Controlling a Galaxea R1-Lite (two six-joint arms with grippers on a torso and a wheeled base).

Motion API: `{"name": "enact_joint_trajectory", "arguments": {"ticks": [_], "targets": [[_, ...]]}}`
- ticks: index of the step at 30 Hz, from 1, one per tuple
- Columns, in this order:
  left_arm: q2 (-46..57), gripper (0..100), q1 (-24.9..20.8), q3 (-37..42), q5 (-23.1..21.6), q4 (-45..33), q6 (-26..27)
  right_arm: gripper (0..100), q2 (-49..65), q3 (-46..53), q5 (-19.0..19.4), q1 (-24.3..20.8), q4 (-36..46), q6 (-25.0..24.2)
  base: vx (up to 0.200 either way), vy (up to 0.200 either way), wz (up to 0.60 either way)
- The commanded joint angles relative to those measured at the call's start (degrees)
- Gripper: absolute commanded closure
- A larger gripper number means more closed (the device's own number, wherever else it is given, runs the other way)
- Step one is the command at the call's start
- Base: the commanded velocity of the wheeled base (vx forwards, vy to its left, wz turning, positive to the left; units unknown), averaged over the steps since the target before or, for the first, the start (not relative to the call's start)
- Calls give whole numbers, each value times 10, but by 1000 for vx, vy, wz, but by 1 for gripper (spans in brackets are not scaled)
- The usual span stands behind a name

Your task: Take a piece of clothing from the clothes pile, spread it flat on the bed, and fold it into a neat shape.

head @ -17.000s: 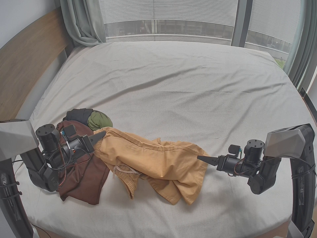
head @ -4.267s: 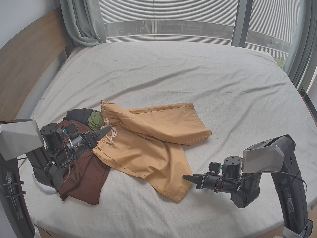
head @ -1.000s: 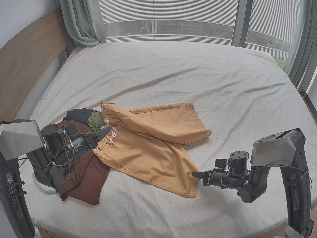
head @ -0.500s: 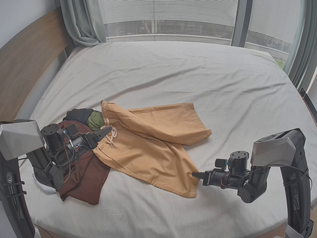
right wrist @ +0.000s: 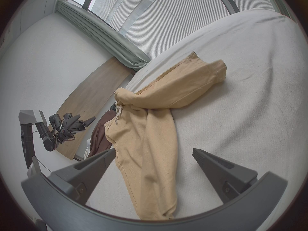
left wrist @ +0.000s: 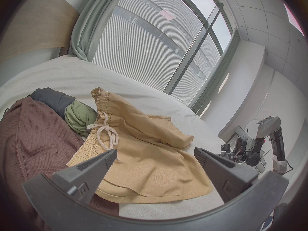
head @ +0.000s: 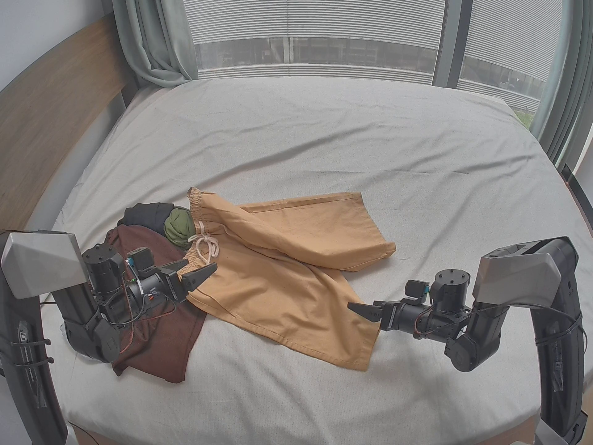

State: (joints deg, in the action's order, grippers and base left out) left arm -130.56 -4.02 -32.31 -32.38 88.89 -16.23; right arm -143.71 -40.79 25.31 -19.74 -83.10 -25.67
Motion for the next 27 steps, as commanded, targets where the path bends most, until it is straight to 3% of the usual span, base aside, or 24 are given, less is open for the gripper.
{"name": "enact_joint_trajectory", "arguments": {"ticks": [1, 8, 15, 21, 27], "targets": [[-6, 0, 0, 2, -1, 1, 0, 0, 8, 0, 0, 0, 1, 0, 0, 0, 0], [-5, 0, 0, 1, -1, 1, -2, 0, 12, 33, 0, -4, 35, 6, 0, 0, 0], [-4, 0, 2, -2, -1, 1, -3, 0, 27, 77, 0, -27, 68, 44, 0, 0, 0], [-4, 0, 4, -3, -1, 1, -4, 0, 57, 93, 3, -64, 61, 39, 0, 0, 0], [-4, 0, 4, -5, -1, 1, -4, 0, 80, 90, 6, -72, 47, 12, 0, 0, 0]]}}
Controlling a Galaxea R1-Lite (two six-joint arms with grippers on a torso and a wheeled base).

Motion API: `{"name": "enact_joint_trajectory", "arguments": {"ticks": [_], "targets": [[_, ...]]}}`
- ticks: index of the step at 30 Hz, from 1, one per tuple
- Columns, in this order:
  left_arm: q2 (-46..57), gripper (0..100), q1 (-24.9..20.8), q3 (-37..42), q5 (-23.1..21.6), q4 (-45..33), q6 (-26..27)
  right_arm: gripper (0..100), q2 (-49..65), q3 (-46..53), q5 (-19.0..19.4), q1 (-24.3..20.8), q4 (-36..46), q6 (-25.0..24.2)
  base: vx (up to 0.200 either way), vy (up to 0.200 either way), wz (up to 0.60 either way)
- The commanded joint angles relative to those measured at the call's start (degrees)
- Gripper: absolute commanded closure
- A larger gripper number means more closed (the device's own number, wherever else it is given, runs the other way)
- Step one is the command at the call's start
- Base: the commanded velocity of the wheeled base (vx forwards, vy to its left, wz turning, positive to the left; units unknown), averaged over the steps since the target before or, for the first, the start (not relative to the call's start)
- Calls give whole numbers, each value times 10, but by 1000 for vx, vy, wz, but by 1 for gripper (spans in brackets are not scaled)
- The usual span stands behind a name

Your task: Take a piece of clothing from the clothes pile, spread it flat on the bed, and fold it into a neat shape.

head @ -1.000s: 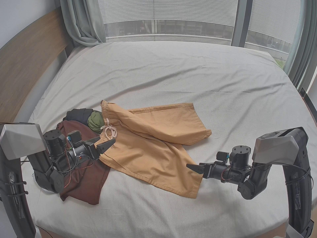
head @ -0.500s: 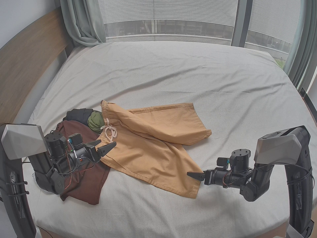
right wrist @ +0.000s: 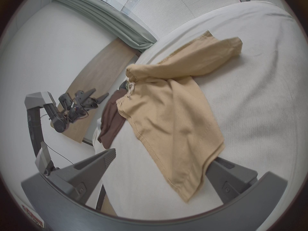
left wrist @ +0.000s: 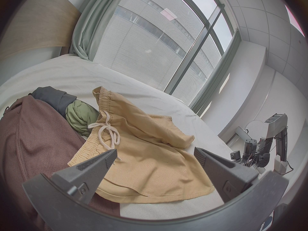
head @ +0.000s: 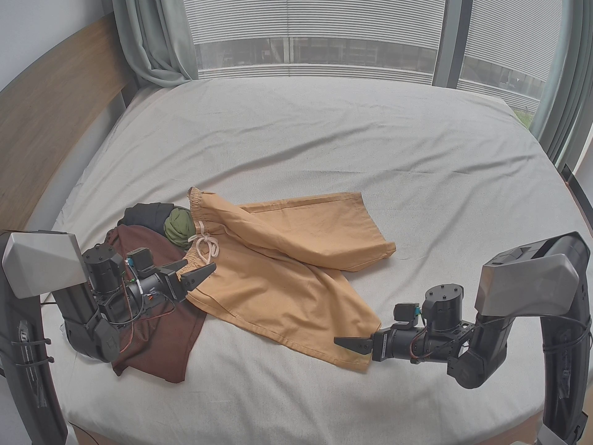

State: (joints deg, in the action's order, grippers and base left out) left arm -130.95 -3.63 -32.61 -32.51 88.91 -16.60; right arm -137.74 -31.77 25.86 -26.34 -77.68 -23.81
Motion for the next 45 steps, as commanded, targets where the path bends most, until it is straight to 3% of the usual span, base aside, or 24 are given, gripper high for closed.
{"name": "enact_joint_trajectory", "arguments": {"ticks": [1, 5, 19, 29, 34, 45], "targets": [[0, 0, 0, -2, 0, 0, 0, 0, 25, 1, 2, -6, -18, -14, 0, 0, 0], [-1, 0, 0, -3, 0, 0, 0, 0, 30, -8, 4, -6, -34, -38, 0, 0, 0], [0, 0, 1, -7, 0, 0, -2, 0, -15, -73, -2, 53, -28, -40, 0, 0, 0], [-1, 0, 1, -7, 0, 0, -2, 0, -46, -105, -16, 66, -28, -40, 0, 0, 0], [-2, 0, 1, -11, 0, 0, -2, 0, -46, -131, -41, 82, -31, -40, 0, 0, 0], [-2, 0, 1, -11, 0, 0, -2, 0, -46, -158, -50, 104, -27, -55, 0, 0, 0]]}}
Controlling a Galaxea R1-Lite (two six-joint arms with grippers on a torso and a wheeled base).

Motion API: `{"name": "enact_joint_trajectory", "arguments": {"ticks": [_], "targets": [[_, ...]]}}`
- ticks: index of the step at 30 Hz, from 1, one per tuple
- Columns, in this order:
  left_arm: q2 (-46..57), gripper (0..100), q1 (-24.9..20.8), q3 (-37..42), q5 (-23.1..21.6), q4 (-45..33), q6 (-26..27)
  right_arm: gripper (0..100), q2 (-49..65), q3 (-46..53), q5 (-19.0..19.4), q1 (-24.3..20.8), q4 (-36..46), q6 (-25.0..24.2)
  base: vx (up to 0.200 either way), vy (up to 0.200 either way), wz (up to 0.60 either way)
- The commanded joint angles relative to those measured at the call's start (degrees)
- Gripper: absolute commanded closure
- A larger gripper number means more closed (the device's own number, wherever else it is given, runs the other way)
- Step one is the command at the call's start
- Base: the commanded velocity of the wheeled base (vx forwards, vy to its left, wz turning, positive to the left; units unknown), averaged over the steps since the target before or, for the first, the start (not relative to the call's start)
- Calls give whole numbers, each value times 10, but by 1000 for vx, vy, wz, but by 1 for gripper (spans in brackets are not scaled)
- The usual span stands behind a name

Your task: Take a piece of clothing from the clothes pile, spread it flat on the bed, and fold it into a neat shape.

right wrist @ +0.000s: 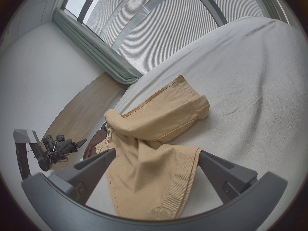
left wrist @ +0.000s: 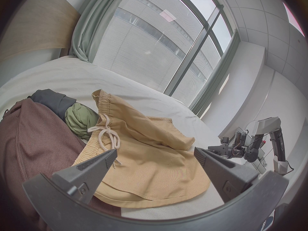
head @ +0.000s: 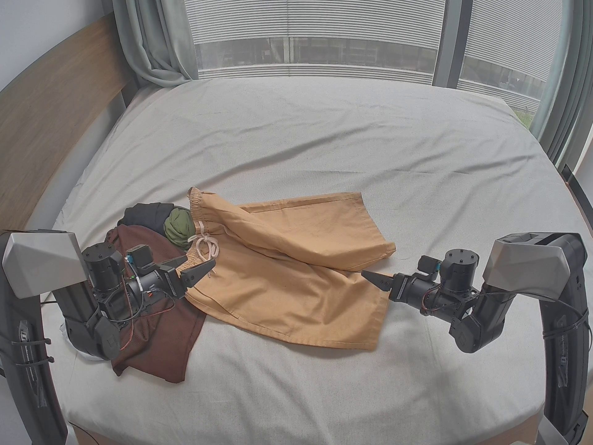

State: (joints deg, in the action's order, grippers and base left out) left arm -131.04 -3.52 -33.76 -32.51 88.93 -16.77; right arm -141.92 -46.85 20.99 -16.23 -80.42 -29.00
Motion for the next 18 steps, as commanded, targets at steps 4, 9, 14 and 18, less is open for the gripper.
{"name": "enact_joint_trajectory", "arguments": {"ticks": [4, 9, 14, 18], "targets": [[-2, 0, -1, 0, 0, 0, 0, 0, -6, 4, -2, -2, 4, -18, 0, 0, 0], [-1, 0, 0, 0, 0, 0, 1, 0, -20, 4, -1, -5, 30, -22, 0, 0, 0], [-1, 0, 0, 0, 0, 0, 1, 0, -33, -2, 3, -12, 25, -46, 0, 0, 0], [-1, 0, 0, 0, 0, 0, 1, 0, -56, -33, 2, -12, 21, -55, 0, 0, 0]]}}
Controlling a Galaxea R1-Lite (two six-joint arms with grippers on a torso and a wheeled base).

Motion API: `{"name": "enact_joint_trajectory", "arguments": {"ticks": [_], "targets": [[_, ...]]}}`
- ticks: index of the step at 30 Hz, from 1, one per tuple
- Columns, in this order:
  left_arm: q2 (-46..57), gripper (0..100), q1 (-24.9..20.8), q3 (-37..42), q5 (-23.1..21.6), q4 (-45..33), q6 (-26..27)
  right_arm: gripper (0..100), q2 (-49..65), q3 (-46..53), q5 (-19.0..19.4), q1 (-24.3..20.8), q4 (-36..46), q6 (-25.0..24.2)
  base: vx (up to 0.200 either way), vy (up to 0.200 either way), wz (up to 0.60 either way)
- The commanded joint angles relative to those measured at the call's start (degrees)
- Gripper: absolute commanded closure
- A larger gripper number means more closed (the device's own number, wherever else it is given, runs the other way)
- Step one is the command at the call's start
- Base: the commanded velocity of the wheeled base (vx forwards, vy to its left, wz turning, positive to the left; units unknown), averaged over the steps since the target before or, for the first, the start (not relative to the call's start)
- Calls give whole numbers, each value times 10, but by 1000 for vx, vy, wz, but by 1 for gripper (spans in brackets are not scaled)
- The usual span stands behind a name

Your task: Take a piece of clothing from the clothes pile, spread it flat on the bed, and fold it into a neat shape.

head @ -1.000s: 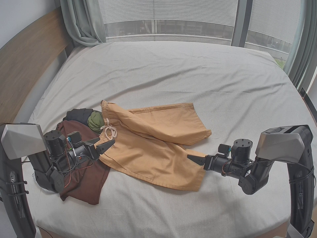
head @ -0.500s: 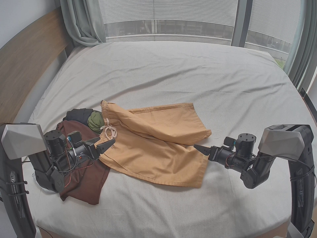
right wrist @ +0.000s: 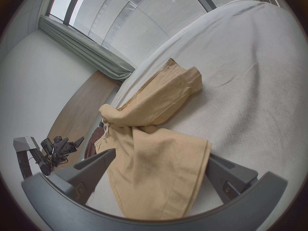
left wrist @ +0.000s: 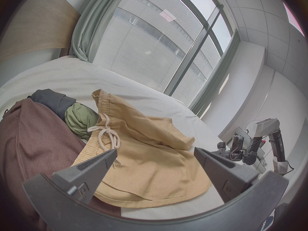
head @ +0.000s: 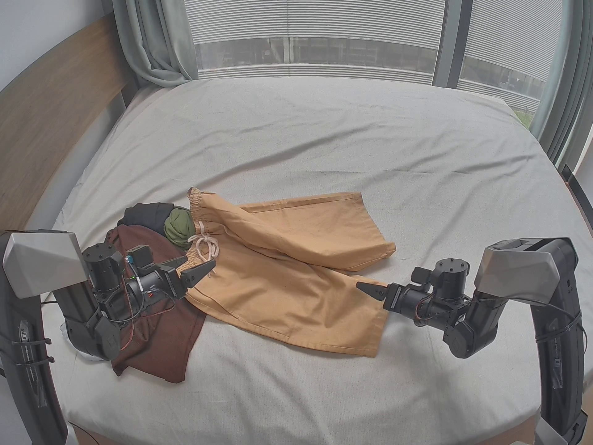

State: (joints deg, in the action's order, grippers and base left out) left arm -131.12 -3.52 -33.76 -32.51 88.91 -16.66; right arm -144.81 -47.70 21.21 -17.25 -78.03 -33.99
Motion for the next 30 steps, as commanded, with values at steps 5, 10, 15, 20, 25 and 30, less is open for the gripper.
{"name": "enact_joint_trajectory", "arguments": {"ticks": [5, 10, 15, 20, 25, 30], "targets": [[-1, 0, 0, 0, 0, 0, 0, 0, -39, -53, -5, 5, -5, -17, 0, 0, 0], [0, 0, 0, 0, 0, 0, 0, 0, -30, -76, -20, 18, -12, -26, 0, 0, 0], [-1, 0, 0, 0, 0, 0, 0, 0, 8, -78, -35, 33, -39, -61, 0, 0, 0], [-1, 0, 0, 0, 0, 0, -1, 0, 22, -78, -34, 35, -48, -76, 0, 0, 0], [-1, 0, -1, 1, 0, 0, 0, 0, 16, -74, -34, 35, -49, -76, 0, 0, 0], [-2, 0, 2, 1, 0, 0, -1, 0, 23, -64, -34, 42, -27, -73, 0, 0, 0]]}}
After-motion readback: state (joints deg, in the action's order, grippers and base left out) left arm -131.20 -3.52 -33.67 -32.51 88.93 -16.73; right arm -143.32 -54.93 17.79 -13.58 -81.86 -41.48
